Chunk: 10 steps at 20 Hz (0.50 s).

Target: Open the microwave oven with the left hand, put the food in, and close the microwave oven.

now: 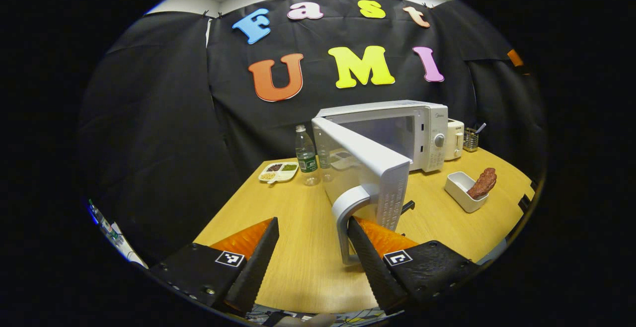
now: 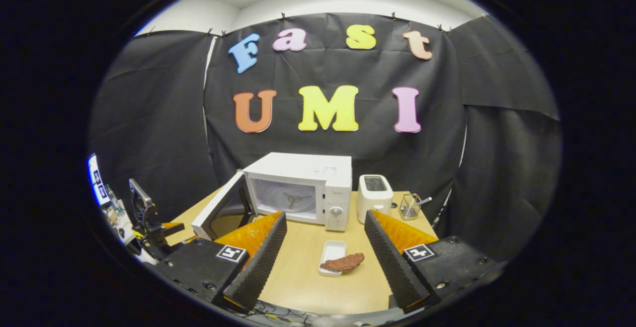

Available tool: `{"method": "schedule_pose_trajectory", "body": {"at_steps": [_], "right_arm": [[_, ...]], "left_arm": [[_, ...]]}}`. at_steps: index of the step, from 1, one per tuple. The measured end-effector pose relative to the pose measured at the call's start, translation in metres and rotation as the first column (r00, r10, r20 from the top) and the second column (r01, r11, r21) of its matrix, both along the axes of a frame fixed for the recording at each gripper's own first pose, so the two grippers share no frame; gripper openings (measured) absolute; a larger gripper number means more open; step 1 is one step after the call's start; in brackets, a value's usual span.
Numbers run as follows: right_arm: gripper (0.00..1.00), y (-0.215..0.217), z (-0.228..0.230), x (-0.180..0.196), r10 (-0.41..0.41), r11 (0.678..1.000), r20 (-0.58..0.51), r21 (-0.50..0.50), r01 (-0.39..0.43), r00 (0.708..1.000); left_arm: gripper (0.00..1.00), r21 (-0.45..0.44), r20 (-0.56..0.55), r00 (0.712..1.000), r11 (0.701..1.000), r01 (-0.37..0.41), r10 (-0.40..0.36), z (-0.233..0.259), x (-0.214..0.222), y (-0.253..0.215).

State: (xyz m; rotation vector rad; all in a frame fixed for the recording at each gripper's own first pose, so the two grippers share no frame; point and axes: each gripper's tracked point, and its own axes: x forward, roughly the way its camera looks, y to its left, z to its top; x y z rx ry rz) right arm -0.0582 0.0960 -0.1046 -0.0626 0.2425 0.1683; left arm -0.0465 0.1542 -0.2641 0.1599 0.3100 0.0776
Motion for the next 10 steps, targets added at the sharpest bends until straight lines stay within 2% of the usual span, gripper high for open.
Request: {"method": "schedule_pose_trajectory", "body": {"at_steps": [1, 2, 3, 4, 5, 6, 7, 10], "right_arm": [[1.00, 0.000, -0.003, 0.001, 0.002, 1.000, -0.004, -0.004, -0.002, 1.000], [0.91, -0.001, -0.008, 0.001, 0.004, 1.000, -0.009, -0.008, -0.005, 1.000], [1.00, -0.002, -0.011, 0.001, 0.004, 1.000, -0.013, -0.011, -0.004, 1.000], [1.00, -0.004, -0.017, 0.002, 0.003, 1.000, -0.020, -0.012, -0.003, 1.000], [0.91, -0.007, -0.023, 0.004, 0.003, 1.000, -0.028, -0.011, -0.003, 1.000], [0.91, -0.011, -0.032, 0.004, 0.000, 1.000, -0.041, -0.012, 0.000, 0.999], [1.00, -0.015, -0.038, 0.005, -0.002, 1.000, -0.048, -0.011, 0.002, 0.999], [1.00, -0.030, -0.066, 0.012, -0.017, 1.000, -0.086, -0.010, 0.016, 0.996]], "left_arm": [[0.86, 0.003, -0.006, 1.000, 1.000, -0.026, 0.026, -0.001, -0.002, 0.012], [0.90, 0.000, -0.011, 0.999, 0.999, -0.051, 0.051, -0.001, -0.005, 0.025], [0.91, -0.006, -0.016, 0.997, 0.997, -0.079, 0.079, -0.001, -0.007, 0.036], [0.91, -0.015, -0.021, 0.994, 0.994, -0.107, 0.107, -0.001, -0.011, 0.046], [0.91, -0.021, -0.014, 0.992, 0.991, -0.128, 0.128, 0.002, -0.013, 0.054], [0.91, -0.019, -0.013, 0.989, 0.989, -0.147, 0.147, 0.004, -0.015, 0.061], [0.91, -0.010, -0.009, 0.986, 0.986, -0.165, 0.165, 0.007, -0.017, 0.067], [0.91, 0.000, 0.001, 0.979, 0.979, -0.203, 0.203, 0.018, -0.027, 0.082]]}}
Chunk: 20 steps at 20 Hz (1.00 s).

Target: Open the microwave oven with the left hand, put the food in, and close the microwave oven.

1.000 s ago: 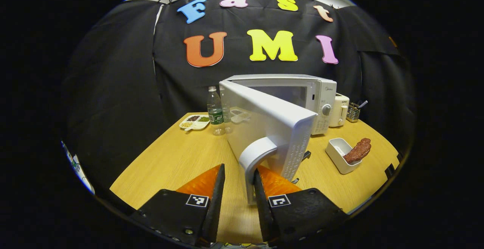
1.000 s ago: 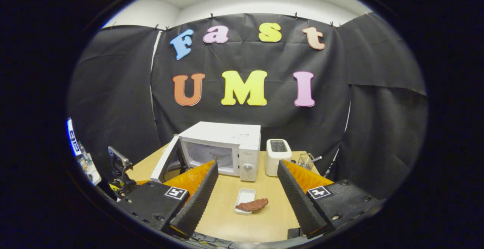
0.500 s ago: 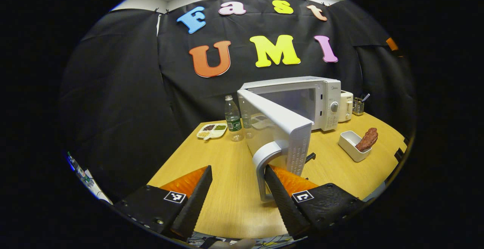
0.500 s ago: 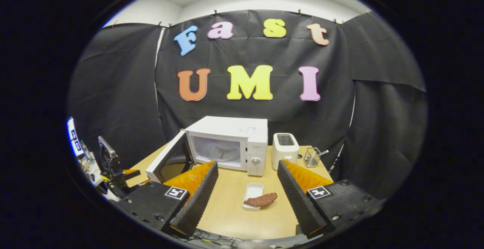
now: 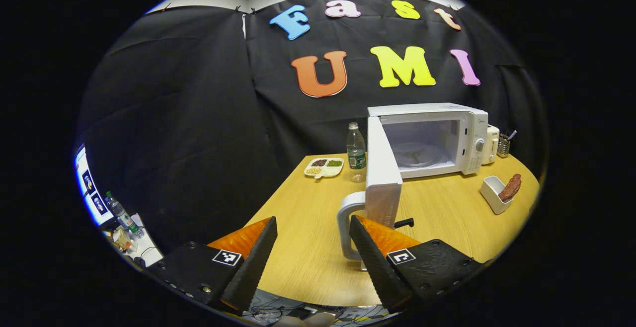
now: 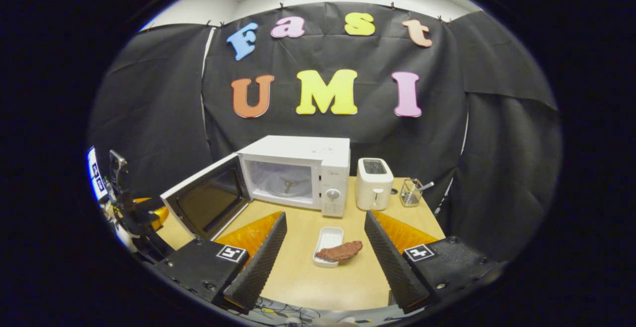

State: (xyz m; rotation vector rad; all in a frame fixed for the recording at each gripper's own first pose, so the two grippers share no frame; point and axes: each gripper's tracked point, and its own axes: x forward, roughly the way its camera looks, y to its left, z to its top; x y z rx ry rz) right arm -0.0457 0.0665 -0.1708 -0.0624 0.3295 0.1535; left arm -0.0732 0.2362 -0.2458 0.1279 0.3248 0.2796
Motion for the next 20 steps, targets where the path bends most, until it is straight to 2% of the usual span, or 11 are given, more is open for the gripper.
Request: {"method": "schedule_pose_trajectory", "body": {"at_steps": [4, 6, 8, 12, 15, 19, 20], "right_arm": [[1.00, -0.022, -0.059, 0.013, -0.001, 1.000, -0.081, 0.023, 0.003, 0.997], [1.00, -0.029, -0.094, 0.021, 0.018, 0.999, -0.133, 0.050, -0.011, 0.991], [1.00, -0.037, -0.128, 0.031, 0.042, 0.996, -0.185, 0.080, -0.028, 0.982], [1.00, -0.052, -0.186, 0.051, 0.071, 0.990, -0.297, 0.136, -0.031, 0.952], [1.00, -0.067, -0.205, 0.072, 0.083, 0.983, -0.344, 0.181, -0.020, 0.935], [0.98, -0.067, -0.215, 0.098, 0.161, 0.946, -0.394, 0.324, -0.027, 0.905], [0.85, -0.062, -0.214, 0.103, 0.200, 0.929, -0.399, 0.369, -0.043, 0.895]], "left_arm": [[0.90, -0.007, -0.002, 1.000, 1.000, -0.020, 0.020, 0.018, -0.027, -0.003], [0.91, -0.017, 0.010, 1.000, 1.000, -0.008, 0.008, 0.032, -0.037, -0.019], [0.90, -0.036, 0.031, 0.999, 0.999, 0.026, -0.025, 0.050, -0.043, -0.046], [0.90, -0.138, 0.113, 0.987, 0.982, 0.128, -0.113, 0.097, -0.035, -0.117], [0.90, -0.178, 0.164, 0.975, 0.968, 0.177, -0.148, 0.129, -0.022, -0.162], [0.90, -0.144, 0.208, 0.962, 0.967, 0.210, -0.178, 0.163, -0.001, -0.205], [0.90, -0.134, 0.213, 0.961, 0.969, 0.209, -0.178, 0.169, 0.003, -0.212]]}}
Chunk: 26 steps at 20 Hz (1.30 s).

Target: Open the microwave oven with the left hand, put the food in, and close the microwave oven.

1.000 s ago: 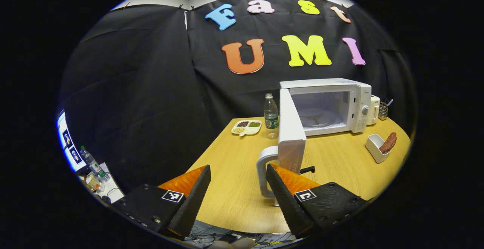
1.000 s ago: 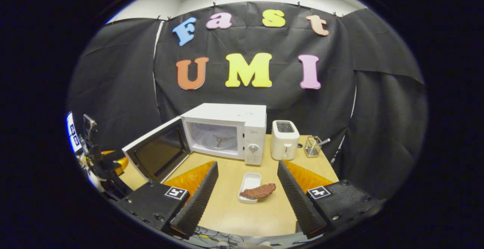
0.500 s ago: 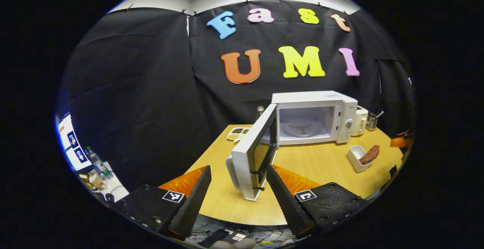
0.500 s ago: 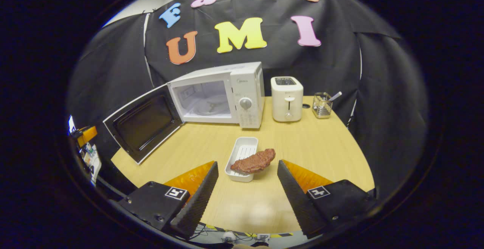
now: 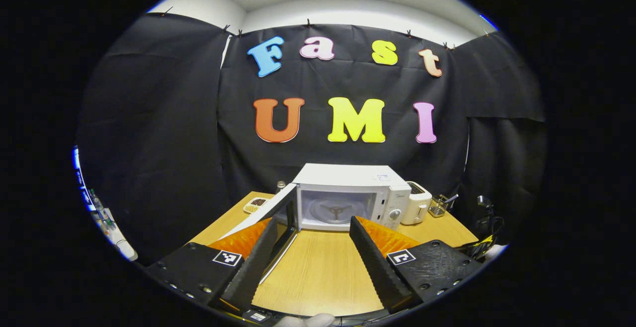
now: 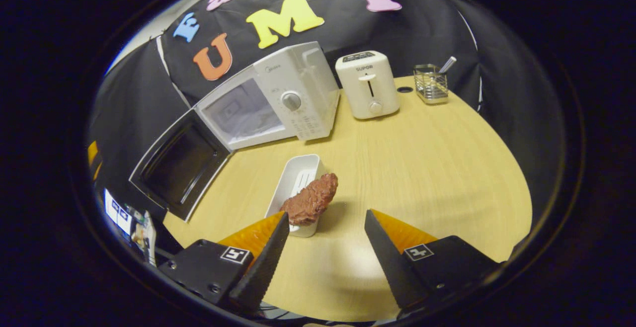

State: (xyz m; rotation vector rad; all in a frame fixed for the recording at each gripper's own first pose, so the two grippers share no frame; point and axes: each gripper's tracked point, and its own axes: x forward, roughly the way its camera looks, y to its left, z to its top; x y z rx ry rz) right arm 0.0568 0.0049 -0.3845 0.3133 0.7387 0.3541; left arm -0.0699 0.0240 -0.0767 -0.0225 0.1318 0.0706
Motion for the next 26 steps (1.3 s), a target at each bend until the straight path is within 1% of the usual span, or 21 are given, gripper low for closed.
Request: {"method": "schedule_pose_trajectory", "body": {"at_steps": [1, 2, 3, 4, 5, 6, 7, 8, 9, 10, 11, 12, 13, 14, 15, 16, 17, 19, 21, 23, 26], "right_arm": [[0.97, 0.006, 0.000, 0.004, 0.028, 0.999, -0.016, 0.038, -0.027, 0.999], [0.84, 0.010, -0.003, 0.008, 0.049, 0.997, -0.033, 0.064, -0.047, 0.998], [0.95, 0.013, -0.005, 0.014, 0.068, 0.994, -0.053, 0.092, -0.063, 0.996], [0.82, 0.015, -0.006, 0.015, 0.093, 0.989, -0.071, 0.124, -0.084, 0.993], [0.90, 0.018, -0.007, 0.019, 0.114, 0.983, -0.085, 0.154, -0.100, 0.990], [0.86, 0.021, -0.008, 0.024, 0.129, 0.978, -0.100, 0.178, -0.110, 0.987], [0.65, 0.022, -0.011, 0.027, 0.144, 0.973, -0.120, 0.197, -0.118, 0.982], [0.73, 0.022, -0.012, 0.032, 0.151, 0.969, -0.137, 0.219, -0.119, 0.979], [0.63, 0.020, -0.012, 0.035, 0.160, 0.963, -0.151, 0.239, -0.121, 0.976], [0.46, 0.019, -0.011, 0.039, 0.158, 0.959, -0.163, 0.260, -0.112, 0.974], [0.41, 0.020, -0.012, 0.043, 0.162, 0.952, -0.185, 0.290, -0.104, 0.969], [0.34, 0.020, -0.012, 0.041, 0.171, 0.943, -0.208, 0.316, -0.099, 0.963], [0.20, 0.021, -0.009, 0.039, 0.175, 0.933, -0.218, 0.349, -0.090, 0.960], [0.19, 0.024, -0.004, 0.042, 0.179, 0.920, -0.226, 0.384, -0.081, 0.957], [0.22, 0.028, 0.000, 0.040, 0.184, 0.913, -0.231, 0.401, -0.079, 0.955], [0.10, 0.027, 0.004, 0.040, 0.186, 0.916, -0.226, 0.391, -0.085, 0.956], [0.17, 0.029, 0.006, 0.039, 0.198, 0.924, -0.214, 0.366, -0.109, 0.956], [0.16, 0.034, 0.019, 0.038, 0.207, 0.934, -0.185, 0.331, -0.137, 0.961], [0.16, 0.043, 0.041, 0.040, 0.202, 0.934, -0.149, 0.327, -0.145, 0.968], [0.16, 0.056, 0.066, 0.047, 0.176, 0.935, -0.099, 0.328, -0.135, 0.979], [0.16, 0.095, 0.103, 0.056, 0.114, 0.922, -0.034, 0.375, -0.093, 0.993]], "left_arm": [[0.90, 0.007, 0.004, 1.000, 1.000, 0.000, 0.000, 0.006, 0.004, -0.008], [0.90, 0.015, 0.008, 1.000, 1.000, -0.007, 0.007, 0.008, 0.008, -0.014], [0.90, 0.021, 0.007, 1.000, 1.000, -0.012, 0.012, 0.011, 0.012, -0.021], [0.90, 0.023, 0.005, 1.000, 1.000, -0.020, 0.020, 0.014, 0.016, -0.027], [0.90, 0.022, 0.002, 1.000, 0.999, -0.029, 0.029, 0.015, 0.019, -0.032], [0.90, 0.023, -0.001, 0.999, 0.999, -0.043, 0.044, 0.016, 0.022, -0.036], [0.90, 0.022, -0.010, 0.998, 0.998, -0.058, 0.058, 0.016, 0.024, -0.039], [0.90, 0.025, -0.013, 0.997, 0.997, -0.070, 0.070, 0.017, 0.025, -0.042], [0.90, 0.029, -0.016, 0.996, 0.996, -0.082, 0.083, 0.018, 0.027, -0.044], [0.90, 0.035, -0.023, 0.995, 0.995, -0.092, 0.092, 0.016, 0.028, -0.045], [0.90, 0.041, -0.031, 0.994, 0.994, -0.099, 0.100, 0.015, 0.029, -0.046], [0.90, 0.047, -0.037, 0.994, 0.993, -0.105, 0.107, 0.014, 0.030, -0.046], [0.90, 0.054, -0.039, 0.993, 0.992, -0.110, 0.113, 0.013, 0.031, -0.046], [0.90, 0.062, -0.043, 0.992, 0.991, -0.118, 0.120, 0.012, 0.033, -0.044], [0.90, 0.065, -0.044, 0.991, 0.991, -0.121, 0.124, 0.012, 0.033, -0.042], [0.90, 0.067, -0.042, 0.991, 0.990, -0.122, 0.125, 0.012, 0.035, -0.041], [0.90, 0.064, -0.043, 0.991, 0.990, -0.123, 0.126, 0.010, 0.036, -0.038], [0.90, 0.053, -0.045, 0.991, 0.991, -0.122, 0.124, 0.005, 0.037, -0.030], [0.90, 0.047, -0.046, 0.991, 0.991, -0.122, 0.124, 0.000, 0.040, -0.018], [0.90, 0.051, -0.046, 0.992, 0.992, -0.117, 0.120, -0.005, 0.042, -0.002], [0.90, 0.042, -0.055, 0.995, 0.995, -0.086, 0.088, -0.016, 0.046, 0.020]]}}
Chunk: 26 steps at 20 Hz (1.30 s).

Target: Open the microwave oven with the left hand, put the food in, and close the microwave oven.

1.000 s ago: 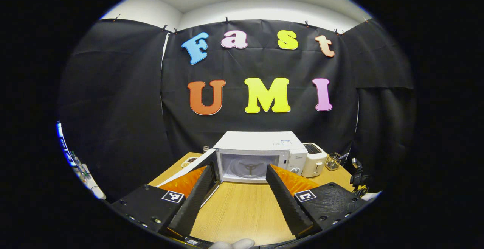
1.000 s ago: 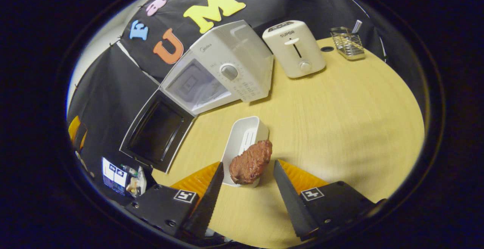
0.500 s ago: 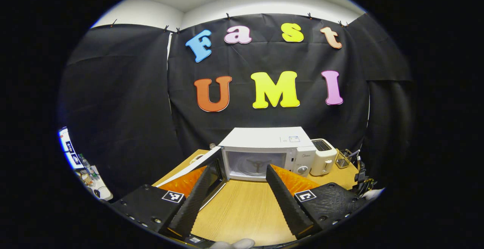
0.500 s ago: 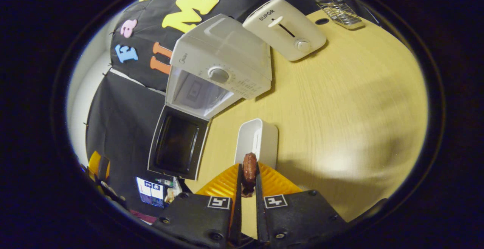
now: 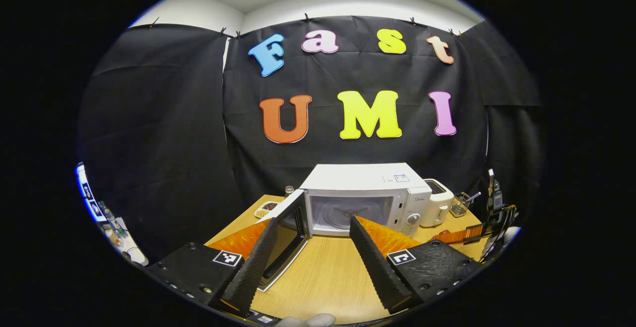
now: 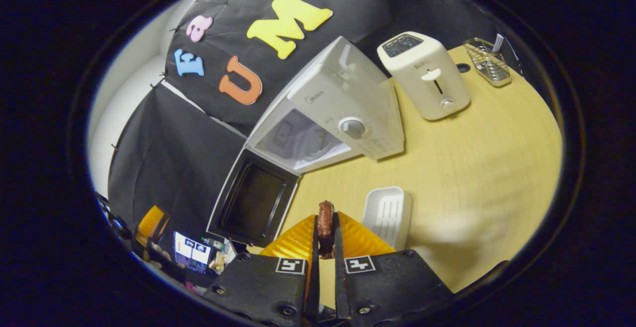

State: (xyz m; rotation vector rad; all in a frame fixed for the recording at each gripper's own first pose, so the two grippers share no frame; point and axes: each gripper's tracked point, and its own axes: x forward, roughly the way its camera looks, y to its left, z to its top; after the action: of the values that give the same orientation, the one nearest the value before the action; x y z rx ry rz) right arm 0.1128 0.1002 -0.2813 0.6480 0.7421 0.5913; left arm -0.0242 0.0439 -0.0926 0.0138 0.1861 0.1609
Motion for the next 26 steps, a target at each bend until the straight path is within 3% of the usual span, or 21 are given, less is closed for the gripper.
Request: {"method": "schedule_pose_trajectory", "body": {"at_steps": [4, 10, 13, 19, 22, 26], "right_arm": [[0.15, 0.070, 0.014, 0.030, -0.126, 0.991, 0.054, 0.055, 0.123, 0.990], [0.16, 0.177, -0.004, 0.089, -0.323, 0.931, 0.068, 0.205, 0.303, 0.944], [0.16, 0.213, -0.013, 0.121, -0.439, 0.863, 0.048, 0.300, 0.406, 0.897], [0.15, 0.223, -0.049, 0.192, -0.669, 0.675, -0.044, 0.380, 0.632, 0.742], [0.16, 0.228, -0.062, 0.221, -0.715, 0.628, -0.057, 0.385, 0.676, 0.697], [0.16, 0.231, -0.068, 0.246, -0.750, 0.611, -0.019, 0.363, 0.703, 0.661]], "left_arm": [[0.90, -0.006, -0.035, 0.997, 0.998, 0.064, -0.064, -0.020, 0.008, 0.026], [0.91, -0.009, -0.068, 0.980, 0.982, 0.186, -0.187, -0.038, 0.020, 0.049], [0.90, -0.013, -0.087, 0.973, 0.976, 0.215, -0.216, -0.046, 0.016, 0.059], [0.90, -0.023, -0.125, 0.962, 0.970, 0.241, -0.242, -0.066, 0.006, 0.072], [0.90, -0.005, -0.132, 0.962, 0.971, 0.241, -0.239, -0.067, 0.006, 0.081], [0.90, 0.006, -0.127, 0.960, 0.968, 0.251, -0.249, -0.063, 0.007, 0.087]]}}
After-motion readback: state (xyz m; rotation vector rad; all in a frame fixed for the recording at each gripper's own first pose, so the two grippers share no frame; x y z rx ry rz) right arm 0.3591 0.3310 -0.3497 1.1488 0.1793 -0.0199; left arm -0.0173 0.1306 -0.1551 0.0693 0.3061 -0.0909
